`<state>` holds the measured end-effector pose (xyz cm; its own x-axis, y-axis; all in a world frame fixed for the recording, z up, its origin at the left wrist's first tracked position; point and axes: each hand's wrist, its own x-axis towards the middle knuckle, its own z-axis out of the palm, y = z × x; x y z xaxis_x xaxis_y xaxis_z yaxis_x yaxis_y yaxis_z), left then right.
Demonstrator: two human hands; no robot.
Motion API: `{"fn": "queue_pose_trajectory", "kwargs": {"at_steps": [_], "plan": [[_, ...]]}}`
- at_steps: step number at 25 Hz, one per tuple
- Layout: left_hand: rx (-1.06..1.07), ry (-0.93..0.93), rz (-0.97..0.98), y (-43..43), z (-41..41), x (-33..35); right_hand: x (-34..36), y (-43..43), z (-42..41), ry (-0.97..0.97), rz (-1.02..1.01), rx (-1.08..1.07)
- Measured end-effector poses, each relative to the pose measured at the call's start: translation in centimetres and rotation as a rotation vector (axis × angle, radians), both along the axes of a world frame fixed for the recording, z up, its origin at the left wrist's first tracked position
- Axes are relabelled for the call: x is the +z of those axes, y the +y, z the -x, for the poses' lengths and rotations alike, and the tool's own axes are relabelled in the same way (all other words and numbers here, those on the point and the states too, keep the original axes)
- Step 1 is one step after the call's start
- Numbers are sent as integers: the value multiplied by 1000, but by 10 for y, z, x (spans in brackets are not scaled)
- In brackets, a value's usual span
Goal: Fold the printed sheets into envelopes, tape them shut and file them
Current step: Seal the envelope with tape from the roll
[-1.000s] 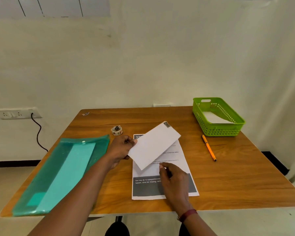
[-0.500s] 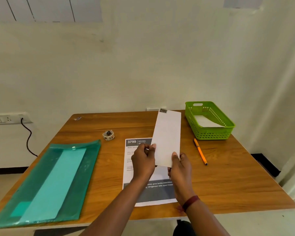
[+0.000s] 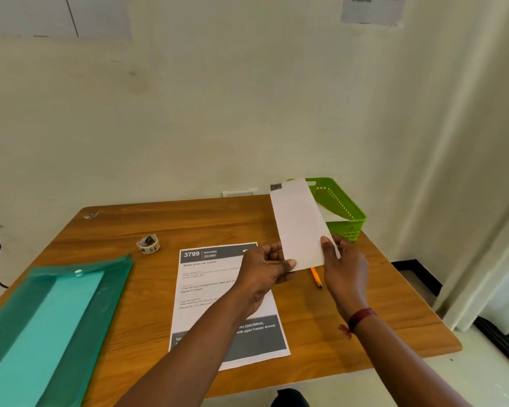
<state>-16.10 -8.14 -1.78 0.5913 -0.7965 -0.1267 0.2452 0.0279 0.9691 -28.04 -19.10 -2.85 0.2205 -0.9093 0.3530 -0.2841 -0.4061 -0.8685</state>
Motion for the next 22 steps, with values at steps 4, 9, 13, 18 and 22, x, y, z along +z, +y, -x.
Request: {"fn": "queue_pose_trajectory", "kwargs": {"at_steps": [4,9,13,18,22], "plan": [[-54,24,-1,-37,9,11,15,-37,9,35,16,-49],[-37,50,-19,-85,6,32,33,-92,5,176,53,-89],[-17,-1,-50,-114,-6,37,38,-124,-6,267,19,-32],[-13,-61,-106,-138,-22,28,32,-149,-19,355,28,-32],[16,-113,-153,-151,-29,16,29,-159,-21,448,51,-33]]}}
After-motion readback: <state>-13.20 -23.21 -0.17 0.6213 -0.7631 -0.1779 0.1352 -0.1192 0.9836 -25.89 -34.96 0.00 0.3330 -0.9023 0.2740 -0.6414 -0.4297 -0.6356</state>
